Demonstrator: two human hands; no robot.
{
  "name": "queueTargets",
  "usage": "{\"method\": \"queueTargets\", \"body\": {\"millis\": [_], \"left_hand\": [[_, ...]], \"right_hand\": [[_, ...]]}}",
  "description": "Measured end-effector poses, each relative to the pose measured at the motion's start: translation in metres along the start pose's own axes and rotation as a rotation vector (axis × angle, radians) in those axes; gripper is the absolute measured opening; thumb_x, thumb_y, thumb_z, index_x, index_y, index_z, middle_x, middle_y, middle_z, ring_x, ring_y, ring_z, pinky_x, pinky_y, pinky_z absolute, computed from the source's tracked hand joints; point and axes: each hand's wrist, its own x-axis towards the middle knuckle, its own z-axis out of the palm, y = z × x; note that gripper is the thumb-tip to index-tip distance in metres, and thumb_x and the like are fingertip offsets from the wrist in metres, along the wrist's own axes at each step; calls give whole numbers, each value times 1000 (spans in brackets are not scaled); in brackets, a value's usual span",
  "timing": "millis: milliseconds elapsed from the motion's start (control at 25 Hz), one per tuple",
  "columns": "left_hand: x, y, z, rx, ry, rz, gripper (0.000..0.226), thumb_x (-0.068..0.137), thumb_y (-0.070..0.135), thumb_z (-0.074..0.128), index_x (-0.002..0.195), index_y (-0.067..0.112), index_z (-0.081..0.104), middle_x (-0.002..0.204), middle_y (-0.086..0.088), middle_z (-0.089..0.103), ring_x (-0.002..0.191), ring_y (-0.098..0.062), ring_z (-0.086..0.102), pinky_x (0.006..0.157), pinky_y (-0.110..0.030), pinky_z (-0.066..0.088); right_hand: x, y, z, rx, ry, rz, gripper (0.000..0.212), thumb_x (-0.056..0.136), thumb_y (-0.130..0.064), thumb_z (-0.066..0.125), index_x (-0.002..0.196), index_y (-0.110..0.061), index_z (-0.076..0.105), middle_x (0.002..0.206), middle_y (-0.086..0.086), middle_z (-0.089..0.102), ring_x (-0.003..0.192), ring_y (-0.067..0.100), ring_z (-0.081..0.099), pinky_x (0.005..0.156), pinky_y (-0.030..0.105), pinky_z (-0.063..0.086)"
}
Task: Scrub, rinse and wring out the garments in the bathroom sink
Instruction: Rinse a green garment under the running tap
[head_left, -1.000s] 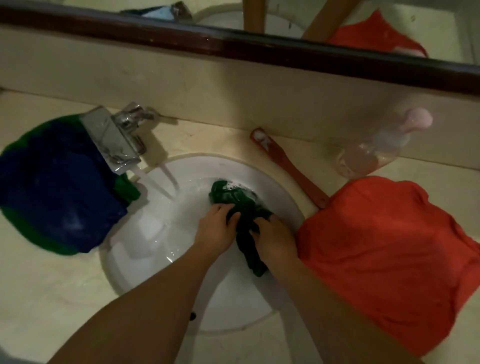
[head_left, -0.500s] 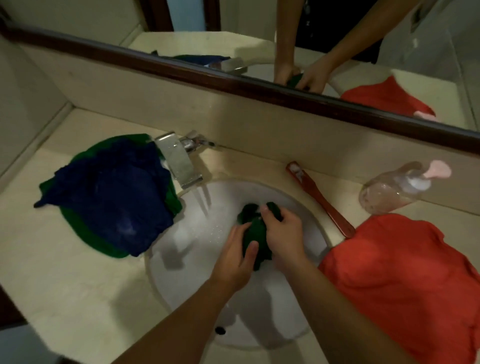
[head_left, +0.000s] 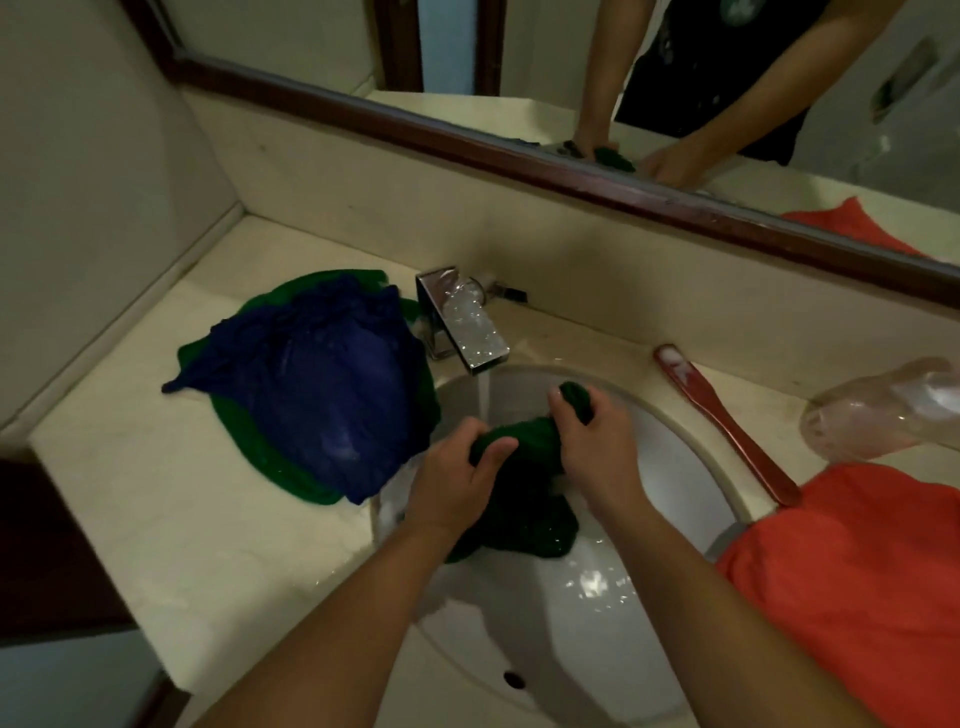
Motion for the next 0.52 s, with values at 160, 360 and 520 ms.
{"method": "queueTargets", "body": {"millis": [160, 360, 520], "left_hand": [[30, -31, -8, -3, -76, 54, 43, 87, 62, 64, 81, 20, 70, 71, 9, 67, 67, -7, 62, 65, -33, 51], [45, -59, -4, -5, -157, 120, 34, 101, 36, 59, 76, 15, 66, 68, 1, 64, 63, -8, 56, 61, -32, 46], [48, -62, -5, 70, -51, 162, 45, 102, 42, 54, 72, 10, 64, 68, -4, 64, 62, -16, 57, 64, -39, 46]], "right_hand": [[3, 50, 36, -187, -158, -180, 41, 98, -59, 48, 129, -37, 63, 129, -13, 64, 123, 8, 56, 108, 41, 44], [4, 83, 71, 128, -319, -245, 27, 109, -33, 45, 113, -27, 71, 106, -8, 73, 103, 8, 67, 98, 42, 55], [19, 85, 86, -109, -85, -514, 33, 105, -44, 43, 93, -23, 65, 86, -6, 64, 86, 18, 61, 81, 51, 51]]}}
